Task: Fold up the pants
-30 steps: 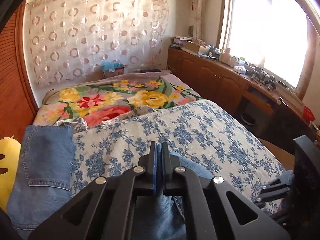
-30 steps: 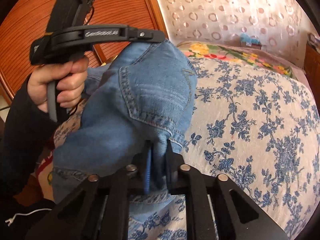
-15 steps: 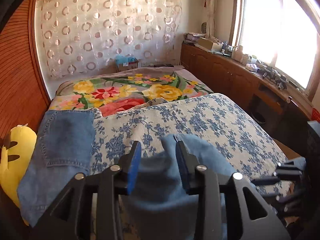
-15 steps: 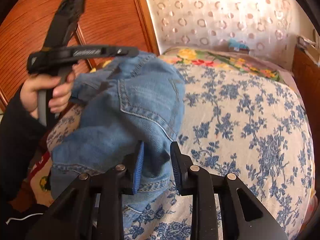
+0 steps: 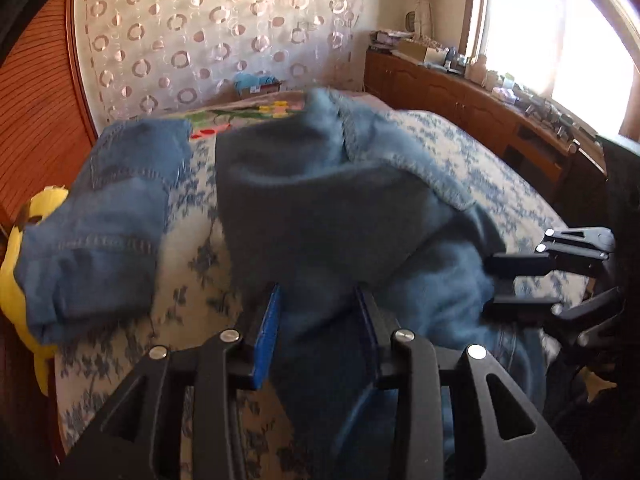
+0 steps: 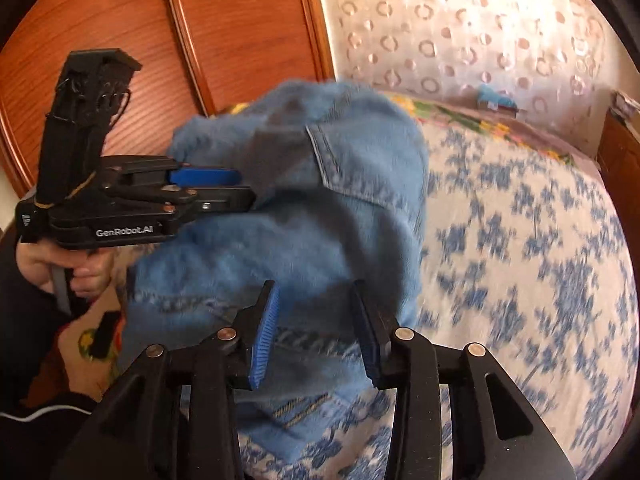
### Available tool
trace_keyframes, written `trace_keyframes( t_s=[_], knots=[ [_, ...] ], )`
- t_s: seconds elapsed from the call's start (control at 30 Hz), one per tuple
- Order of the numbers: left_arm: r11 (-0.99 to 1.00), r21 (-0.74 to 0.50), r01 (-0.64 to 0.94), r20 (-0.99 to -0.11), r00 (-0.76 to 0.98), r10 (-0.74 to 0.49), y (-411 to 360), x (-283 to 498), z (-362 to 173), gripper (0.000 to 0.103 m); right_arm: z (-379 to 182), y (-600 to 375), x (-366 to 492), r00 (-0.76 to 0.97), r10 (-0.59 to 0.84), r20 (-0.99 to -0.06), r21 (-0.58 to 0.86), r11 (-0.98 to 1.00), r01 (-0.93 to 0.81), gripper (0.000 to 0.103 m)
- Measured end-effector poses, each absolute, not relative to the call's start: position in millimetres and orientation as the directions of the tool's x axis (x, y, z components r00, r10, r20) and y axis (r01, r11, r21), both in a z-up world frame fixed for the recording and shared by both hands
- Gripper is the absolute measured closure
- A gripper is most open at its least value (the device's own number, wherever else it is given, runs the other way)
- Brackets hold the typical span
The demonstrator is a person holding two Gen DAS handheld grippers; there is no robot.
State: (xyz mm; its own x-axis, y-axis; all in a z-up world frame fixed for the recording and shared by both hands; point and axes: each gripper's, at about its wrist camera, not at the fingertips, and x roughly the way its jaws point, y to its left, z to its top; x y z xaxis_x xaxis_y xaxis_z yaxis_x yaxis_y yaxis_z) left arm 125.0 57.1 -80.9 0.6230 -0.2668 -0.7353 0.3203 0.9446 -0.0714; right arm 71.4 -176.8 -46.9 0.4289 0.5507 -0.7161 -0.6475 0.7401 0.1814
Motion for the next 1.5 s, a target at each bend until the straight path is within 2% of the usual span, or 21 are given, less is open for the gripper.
trace_keyframes(
  t_s=[0.13, 0.3, 0.43, 0.57, 0.87, 1.1, 1.2, 1.23, 1.3, 1.4, 1.5],
  knots=[
    [0.953, -0.073, 0.294, -0.742, 0.623, -0.249, 63, 108, -96, 0.067, -54, -182, 58, 0.439, 0.541, -0.717, 0.172, 0.748, -0.640, 0.066],
    [0.956, -0.107, 0.272, -0.700, 0.663, -0.266, 67, 85, -84, 0.067, -52, -183, 49, 0.463, 0.518, -0.719, 0.135, 0.758, -0.639, 0.066],
    [0.942, -0.132, 0.307, -0.658, 0.684, -0.316, 60, 68, -72, 0.067, -40, -192, 48, 0.485, 0.532, -0.694, 0.153, 0.767, -0.623, 0.067],
    [0.929, -0.122, 0.349, -0.680, 0.652, -0.335, 44, 60, -81, 0.068, -26, -197, 54, 0.512, 0.534, -0.673, 0.138, 0.771, -0.622, 0.067],
    [0.933, -0.174, 0.317, -0.672, 0.654, -0.347, 54, 60, -101, 0.067, -1, -163, 141, 0.530, 0.557, -0.639, 0.042, 0.714, -0.699, 0.051],
    [0.933, -0.188, 0.308, -0.655, 0.668, -0.353, 53, 58, -103, 0.066, -13, -129, 208, 0.435, 0.570, -0.697, 0.073, 0.660, -0.748, 0.041],
    [0.932, -0.189, 0.309, -0.654, 0.669, -0.354, 53, 57, -105, 0.066, -22, -125, 223, 0.382, 0.568, -0.729, 0.110, 0.648, -0.754, 0.041],
    [0.932, -0.188, 0.310, -0.654, 0.668, -0.354, 53, 57, -105, 0.066, -26, -125, 227, 0.365, 0.562, -0.742, 0.126, 0.652, -0.748, 0.041],
    [0.933, -0.183, 0.310, -0.653, 0.671, -0.351, 53, 57, -106, 0.066, -35, -125, 238, 0.321, 0.540, -0.778, 0.158, 0.663, -0.732, 0.061],
    [0.936, -0.167, 0.311, -0.649, 0.680, -0.342, 51, 55, -107, 0.066, -42, -128, 244, 0.318, 0.515, -0.796, 0.157, 0.683, -0.713, 0.077],
    [0.935, -0.176, 0.308, -0.644, 0.683, -0.346, 52, 55, -108, 0.066, -51, -125, 245, 0.338, 0.472, -0.814, 0.126, 0.711, -0.691, 0.079]
  ],
)
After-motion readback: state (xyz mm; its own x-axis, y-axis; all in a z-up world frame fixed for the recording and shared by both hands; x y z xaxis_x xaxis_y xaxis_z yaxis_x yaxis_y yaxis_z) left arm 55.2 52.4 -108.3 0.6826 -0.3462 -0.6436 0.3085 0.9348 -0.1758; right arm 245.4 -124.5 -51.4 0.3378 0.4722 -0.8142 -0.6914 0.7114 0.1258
